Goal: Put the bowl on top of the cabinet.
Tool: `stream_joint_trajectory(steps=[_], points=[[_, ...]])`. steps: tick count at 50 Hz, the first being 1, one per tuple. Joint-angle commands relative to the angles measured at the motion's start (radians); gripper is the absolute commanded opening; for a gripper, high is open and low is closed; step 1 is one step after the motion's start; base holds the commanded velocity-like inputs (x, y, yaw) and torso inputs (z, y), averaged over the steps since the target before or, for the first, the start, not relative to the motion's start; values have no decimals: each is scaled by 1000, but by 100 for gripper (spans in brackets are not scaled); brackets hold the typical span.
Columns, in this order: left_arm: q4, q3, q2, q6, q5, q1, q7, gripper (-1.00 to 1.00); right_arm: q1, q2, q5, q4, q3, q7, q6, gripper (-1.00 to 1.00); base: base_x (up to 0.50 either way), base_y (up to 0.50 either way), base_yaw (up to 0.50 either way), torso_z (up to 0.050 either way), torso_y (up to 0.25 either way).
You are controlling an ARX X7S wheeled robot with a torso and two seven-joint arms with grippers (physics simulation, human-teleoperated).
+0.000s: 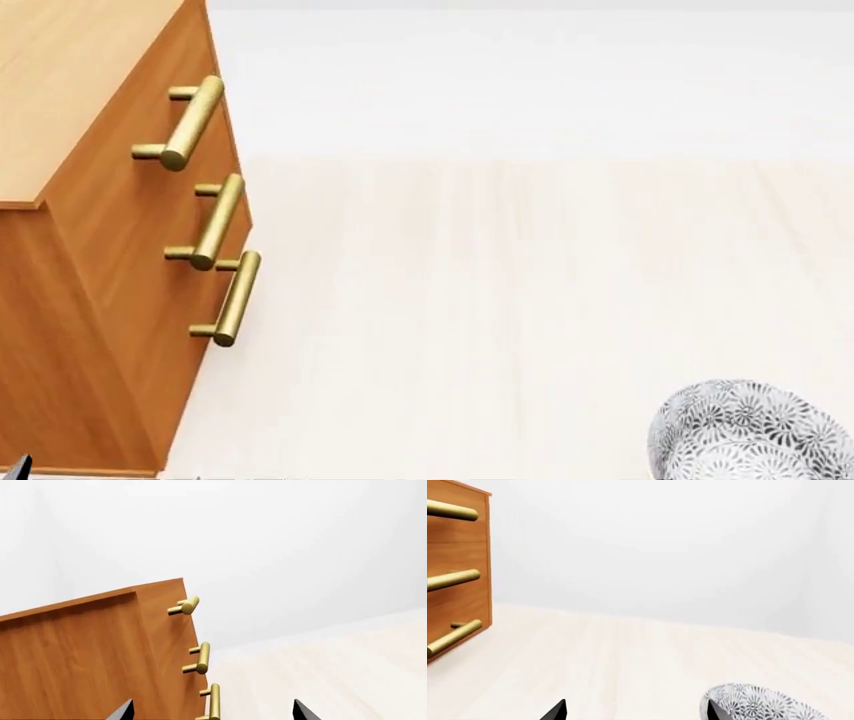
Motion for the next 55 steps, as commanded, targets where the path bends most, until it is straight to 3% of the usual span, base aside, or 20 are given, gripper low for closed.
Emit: stream_joint_trajectory(steps=[1, 10, 16, 21, 22, 26, 32, 39, 55], points=[[-2, 4, -4, -1, -5, -2, -7, 100, 8, 0, 5, 3, -5, 12, 23, 100, 0, 0, 0, 0, 0], [-6, 4, -8, -4, -15, -8, -10, 100, -2, 4, 38, -46, 1, 14, 61, 100, 0, 0, 0, 0, 0], [-5, 5, -11, -3, -17, -8, -14, 100, -2, -61, 114, -136, 119, 133, 225, 100, 0, 0, 0, 0, 0], [-8, 10, -15, -4, -19, -10, -19, 100, -19, -63, 159, -140, 169, 123, 104, 100, 0, 0, 0, 0, 0], [-8, 11, -15, -5, -19, -11, -20, 100, -21, -38, 291, -151, 178, 30, 106, 100, 0, 0, 0, 0, 0], [-9, 15, -18, -7, -19, -13, -24, 100, -42, -25, 407, -151, 201, -57, 41, 100, 0, 0, 0, 0, 0], [-8, 20, -22, -10, -19, -15, -31, 100, -62, -31, 324, -145, 216, -12, -13, 100, 0, 0, 0, 0, 0], [-11, 24, -26, -13, -23, -19, -39, 100, -108, -37, 423, -123, 255, -99, -179, 100, 0, 0, 0, 0, 0], [-23, 32, -36, -15, -37, -30, -50, 100, -104, -52, 652, -77, 345, -95, -229, 100, 0, 0, 0, 0, 0]])
